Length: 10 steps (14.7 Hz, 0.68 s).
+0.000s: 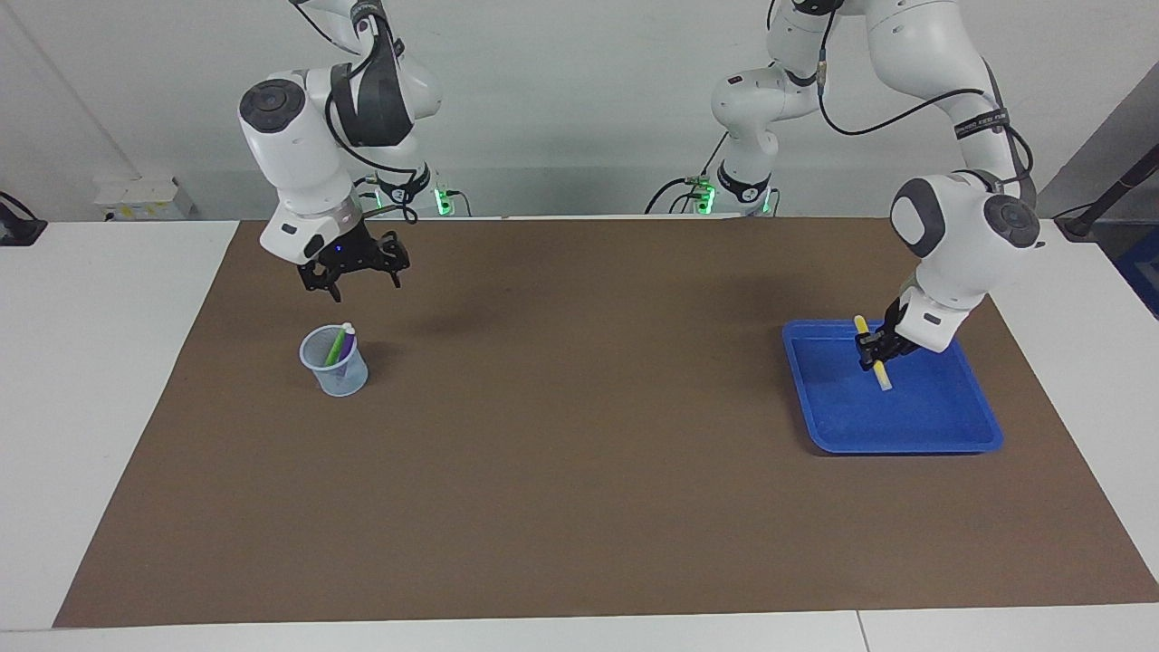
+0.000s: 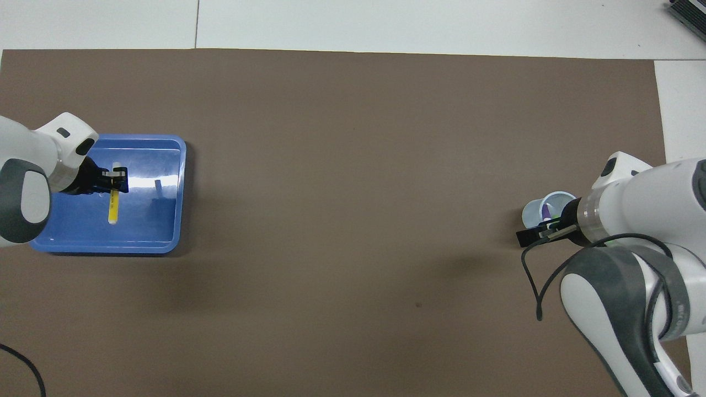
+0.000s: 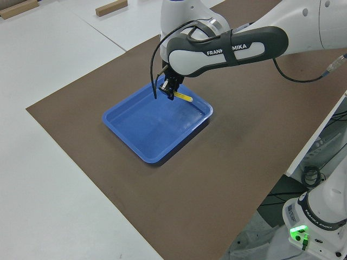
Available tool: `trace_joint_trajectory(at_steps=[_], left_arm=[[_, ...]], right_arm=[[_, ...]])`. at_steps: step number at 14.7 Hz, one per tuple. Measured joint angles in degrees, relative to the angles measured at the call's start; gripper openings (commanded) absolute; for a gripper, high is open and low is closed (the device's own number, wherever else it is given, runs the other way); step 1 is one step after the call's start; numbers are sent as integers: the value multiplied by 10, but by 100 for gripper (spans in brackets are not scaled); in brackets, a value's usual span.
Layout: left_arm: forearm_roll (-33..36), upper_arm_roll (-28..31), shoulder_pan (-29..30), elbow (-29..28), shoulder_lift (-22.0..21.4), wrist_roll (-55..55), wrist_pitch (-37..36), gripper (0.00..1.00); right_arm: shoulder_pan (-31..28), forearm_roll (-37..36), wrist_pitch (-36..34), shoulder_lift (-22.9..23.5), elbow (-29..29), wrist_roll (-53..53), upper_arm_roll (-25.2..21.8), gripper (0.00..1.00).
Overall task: Right arm passes pens to left for tray arrangement
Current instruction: 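Lower the yellow pen into the blue tray with the left gripper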
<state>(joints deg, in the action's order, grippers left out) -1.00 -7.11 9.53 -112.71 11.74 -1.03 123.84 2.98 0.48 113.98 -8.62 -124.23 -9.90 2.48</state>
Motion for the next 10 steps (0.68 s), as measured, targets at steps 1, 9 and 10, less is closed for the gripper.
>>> trace_joint_trajectory(at_steps=[1,9,10], left_arm=[[0,0,-3,0,7,4,9,0],[0,-1,-21,0,50,31,60,0],[0,0,-21,0,52,32,61,0]], right_arm=[[-2,-3,12,0,-9,0,0,95],[-21,-41,44,12,-29,0,0,93],[-24,-43,51,19,-30,0,0,93]])
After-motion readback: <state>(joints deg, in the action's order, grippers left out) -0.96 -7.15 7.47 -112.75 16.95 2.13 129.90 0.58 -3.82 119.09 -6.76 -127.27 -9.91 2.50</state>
